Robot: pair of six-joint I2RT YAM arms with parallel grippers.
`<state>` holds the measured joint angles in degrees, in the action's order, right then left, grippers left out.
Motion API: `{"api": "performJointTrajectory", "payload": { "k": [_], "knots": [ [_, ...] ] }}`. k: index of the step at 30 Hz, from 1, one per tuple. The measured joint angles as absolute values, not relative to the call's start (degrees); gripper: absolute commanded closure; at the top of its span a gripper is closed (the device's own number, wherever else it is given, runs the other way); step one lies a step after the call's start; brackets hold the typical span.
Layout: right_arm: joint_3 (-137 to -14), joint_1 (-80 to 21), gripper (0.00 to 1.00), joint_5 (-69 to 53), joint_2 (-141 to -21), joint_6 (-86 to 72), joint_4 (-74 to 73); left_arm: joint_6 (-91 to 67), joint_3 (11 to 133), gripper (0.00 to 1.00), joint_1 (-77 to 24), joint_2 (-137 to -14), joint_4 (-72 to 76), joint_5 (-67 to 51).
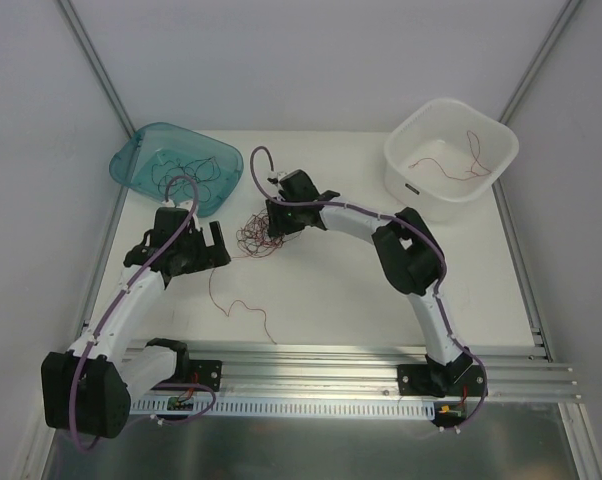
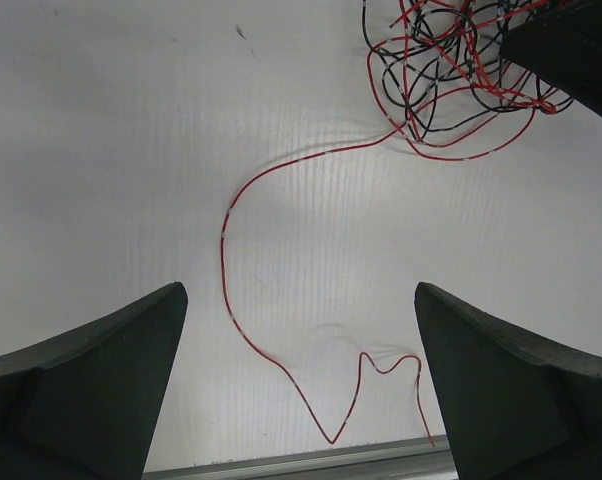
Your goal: Untangle the cables
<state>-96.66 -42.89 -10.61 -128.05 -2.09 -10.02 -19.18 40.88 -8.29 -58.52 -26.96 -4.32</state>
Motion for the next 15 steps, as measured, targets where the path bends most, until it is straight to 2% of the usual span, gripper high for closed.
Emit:
{"api": "performJointTrajectory", "payload": {
  "k": [1,3,8,15],
  "knots": [
    [-96.68,-42.94,0.83,-10.61,-128.38,-2.24,-10.00,-19.29,40.91,0.01,-8.12,-58.74,-26.96,-4.73],
    [-96.18,-43.09,0.99,-10.22,-128.51,-2.61,-9.65,-19.38,40.91,0.01,-8.14,-58.96,-26.94,-5.89],
    [-84.18,-43.59,0.99,-6.59,-122.06,-6.09,-3.01,-19.66,40.91,0.01,-8.14,-59.20,-26.87,-8.56],
    [-63.11,-45.58,1.00,5.37,-102.26,-16.23,1.32,-21.08,40.91,0.03,-8.19,-59.68,-26.63,-13.17]
  ]
}}
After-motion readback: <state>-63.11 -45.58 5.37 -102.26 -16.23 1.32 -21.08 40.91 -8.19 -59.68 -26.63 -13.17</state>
